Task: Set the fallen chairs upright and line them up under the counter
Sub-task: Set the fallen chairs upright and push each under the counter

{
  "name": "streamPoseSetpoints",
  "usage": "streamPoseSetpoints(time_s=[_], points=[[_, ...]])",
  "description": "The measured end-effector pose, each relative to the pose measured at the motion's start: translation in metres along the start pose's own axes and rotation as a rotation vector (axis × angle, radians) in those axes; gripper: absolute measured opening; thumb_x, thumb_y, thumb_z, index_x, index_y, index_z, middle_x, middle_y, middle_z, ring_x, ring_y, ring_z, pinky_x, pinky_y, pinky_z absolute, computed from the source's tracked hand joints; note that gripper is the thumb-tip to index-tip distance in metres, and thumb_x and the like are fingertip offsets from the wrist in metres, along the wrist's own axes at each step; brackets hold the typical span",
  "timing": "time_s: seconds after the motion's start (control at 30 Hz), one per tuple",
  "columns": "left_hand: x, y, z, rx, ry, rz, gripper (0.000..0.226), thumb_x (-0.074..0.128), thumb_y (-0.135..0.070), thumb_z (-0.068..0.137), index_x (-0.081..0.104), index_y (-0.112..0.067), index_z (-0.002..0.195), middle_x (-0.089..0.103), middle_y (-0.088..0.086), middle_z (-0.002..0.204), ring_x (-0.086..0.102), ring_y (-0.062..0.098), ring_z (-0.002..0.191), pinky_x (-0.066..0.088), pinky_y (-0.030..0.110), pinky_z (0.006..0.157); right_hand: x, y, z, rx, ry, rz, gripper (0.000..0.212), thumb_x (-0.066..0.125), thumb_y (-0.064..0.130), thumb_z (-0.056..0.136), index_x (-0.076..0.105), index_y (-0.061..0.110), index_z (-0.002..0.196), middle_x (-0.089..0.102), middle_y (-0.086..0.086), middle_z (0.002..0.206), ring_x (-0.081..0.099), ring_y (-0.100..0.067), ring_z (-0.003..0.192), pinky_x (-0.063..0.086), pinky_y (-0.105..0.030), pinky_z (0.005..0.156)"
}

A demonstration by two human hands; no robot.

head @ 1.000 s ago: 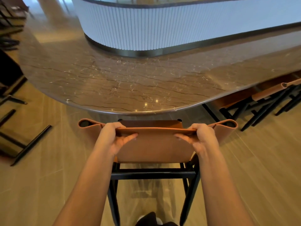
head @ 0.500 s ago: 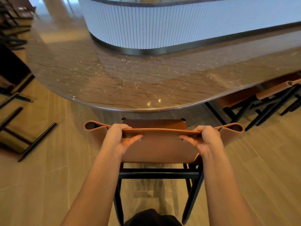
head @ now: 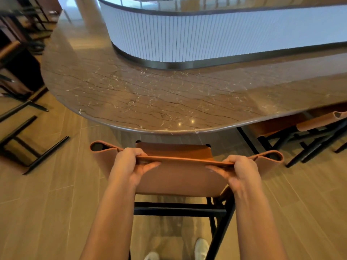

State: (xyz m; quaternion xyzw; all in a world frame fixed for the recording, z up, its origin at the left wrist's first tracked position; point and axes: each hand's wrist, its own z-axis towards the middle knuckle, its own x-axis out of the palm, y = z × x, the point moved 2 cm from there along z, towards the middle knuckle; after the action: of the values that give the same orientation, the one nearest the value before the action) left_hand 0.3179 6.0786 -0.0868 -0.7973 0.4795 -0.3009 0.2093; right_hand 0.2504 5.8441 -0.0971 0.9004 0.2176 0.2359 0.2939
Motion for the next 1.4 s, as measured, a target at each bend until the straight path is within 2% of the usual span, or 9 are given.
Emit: streamPoseSetpoints(time_s=[0.33,0.43,0.53,0.63,0.8,0.93,1.13,1.23,1.4], points=[[0.091,0.012,-0.021,0.089,-0.064,-0.125,0.022,0.037,0.013,0.089,0.046,0.0,0.075,0.047,0.017,0.082,0.054,0.038,0.073,0.046,0.059,0.092,-0.008,0.091,0.039,-0.019,0.141,-0.056,0.029,0.037,-0.023,0.079,0.045,-0.001,0.096,0.043,-0.019,0.098,0.056,-0.041,0.089,0.056,-0.058,0.055],[0.114,0.012,-0.012,0.091,-0.043,-0.122,0.021,0.037,0.015,0.087,0.047,0.001,0.075,0.048,0.017,0.081,0.056,0.038,0.072,0.056,0.054,0.067,-0.002,0.114,0.059,-0.013,0.145,-0.076,0.029,0.038,-0.024,0.078,0.045,0.0,0.093,0.043,-0.018,0.096,0.055,-0.04,0.087,0.056,-0.056,0.051],[0.139,0.011,0.007,0.096,-0.029,-0.109,0.024,0.036,0.017,0.085,0.046,0.0,0.071,0.047,0.014,0.079,0.054,0.036,0.071,0.053,0.05,0.047,0.001,0.131,0.084,-0.001,0.101,-0.081,0.028,0.037,-0.024,0.077,0.044,0.0,0.089,0.043,-0.017,0.094,0.053,-0.039,0.083,0.055,-0.056,0.052],[0.166,0.013,0.025,0.089,-0.019,-0.12,0.022,0.038,0.017,0.083,0.046,-0.001,0.075,0.043,0.013,0.085,0.054,0.033,0.079,0.056,0.051,0.05,0.003,0.151,0.109,0.002,0.056,-0.109,0.024,0.035,-0.023,0.078,0.045,-0.002,0.083,0.045,-0.016,0.088,0.054,-0.037,0.074,0.056,-0.051,0.045],[0.213,0.016,0.053,0.092,0.021,-0.132,0.025,0.038,0.016,0.086,0.045,-0.004,0.073,0.04,0.01,0.082,0.051,0.027,0.074,0.055,0.05,0.053,0.002,0.184,0.143,-0.032,0.01,-0.1,0.024,0.035,-0.024,0.074,0.048,-0.003,0.074,0.048,-0.018,0.081,0.058,-0.039,0.073,0.055,-0.045,0.041],[0.237,0.031,0.073,0.098,-0.018,-0.127,0.02,0.04,0.014,0.085,0.046,-0.003,0.076,0.042,0.011,0.082,0.053,0.026,0.072,0.057,0.045,0.048,-0.007,0.2,0.171,-0.058,-0.04,-0.135,0.021,0.039,-0.021,0.075,0.049,-0.002,0.075,0.05,-0.014,0.073,0.061,-0.029,0.054,0.055,-0.04,0.043],[0.266,0.074,0.094,0.041,-0.043,-0.106,0.025,0.037,0.016,0.083,0.048,-0.002,0.07,0.043,0.011,0.08,0.052,0.026,0.069,0.056,0.041,0.05,-0.033,0.214,0.215,-0.034,-0.047,-0.17,0.02,0.039,-0.019,0.08,0.048,-0.001,0.075,0.05,-0.013,0.071,0.058,-0.031,0.06,0.057,-0.05,0.06],[0.278,0.081,0.097,0.054,-0.086,-0.116,0.024,0.038,0.015,0.083,0.048,-0.002,0.07,0.046,0.011,0.078,0.054,0.026,0.07,0.056,0.044,0.059,-0.04,0.225,0.227,-0.016,-0.012,-0.216,0.018,0.041,-0.017,0.082,0.048,-0.001,0.077,0.053,-0.014,0.072,0.063,-0.03,0.052,0.056,-0.041,0.045],[0.278,0.075,0.105,0.054,-0.079,-0.172,0.019,0.037,0.012,0.086,0.047,-0.003,0.079,0.047,0.012,0.085,0.055,0.029,0.08,0.055,0.052,0.07,-0.038,0.227,0.235,0.042,0.079,-0.226,0.013,0.045,-0.01,0.089,0.049,0.002,0.085,0.053,-0.015,0.084,0.06,-0.028,0.071,0.056,-0.037,0.047]])
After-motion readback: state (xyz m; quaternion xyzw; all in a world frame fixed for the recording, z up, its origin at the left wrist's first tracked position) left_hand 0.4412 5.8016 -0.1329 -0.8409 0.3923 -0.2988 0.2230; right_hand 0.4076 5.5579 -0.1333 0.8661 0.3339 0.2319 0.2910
